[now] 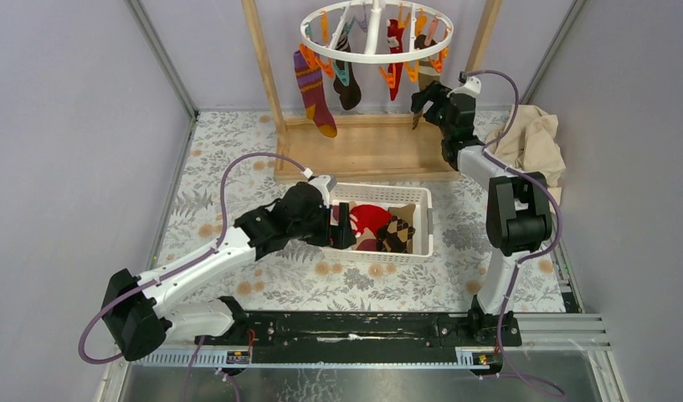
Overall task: Remove the socks clipped to the hanger
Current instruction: Move the clothesline to the center of the board.
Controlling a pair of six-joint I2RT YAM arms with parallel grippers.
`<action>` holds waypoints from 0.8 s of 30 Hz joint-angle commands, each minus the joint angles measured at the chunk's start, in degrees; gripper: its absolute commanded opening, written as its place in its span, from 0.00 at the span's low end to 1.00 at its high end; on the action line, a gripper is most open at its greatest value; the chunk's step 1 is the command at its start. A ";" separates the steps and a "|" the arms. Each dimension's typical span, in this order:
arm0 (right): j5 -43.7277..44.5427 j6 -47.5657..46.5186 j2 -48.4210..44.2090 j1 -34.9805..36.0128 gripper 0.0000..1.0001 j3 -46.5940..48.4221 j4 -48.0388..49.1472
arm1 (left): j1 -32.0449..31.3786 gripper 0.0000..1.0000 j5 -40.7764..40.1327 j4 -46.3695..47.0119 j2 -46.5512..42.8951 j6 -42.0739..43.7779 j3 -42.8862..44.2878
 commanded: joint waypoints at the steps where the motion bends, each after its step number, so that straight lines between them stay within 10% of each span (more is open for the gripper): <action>1: 0.60 -1.46 3.01 -0.29 0.89 7.48 5.49 | -0.37 0.99 0.31 2.87 0.85 1.25 2.29; 7: 0.48 -0.71 6.12 -0.47 0.85 11.52 6.80 | -0.31 0.99 0.03 2.92 1.48 0.91 2.29; 13: -2.07 -0.89 5.67 -0.51 0.35 12.11 6.75 | -0.36 0.99 -0.21 2.68 2.06 0.65 2.67; 24: -3.76 -3.60 -8.20 -0.46 0.00 0.49 4.88 | -0.37 0.99 0.89 3.69 1.77 0.11 3.52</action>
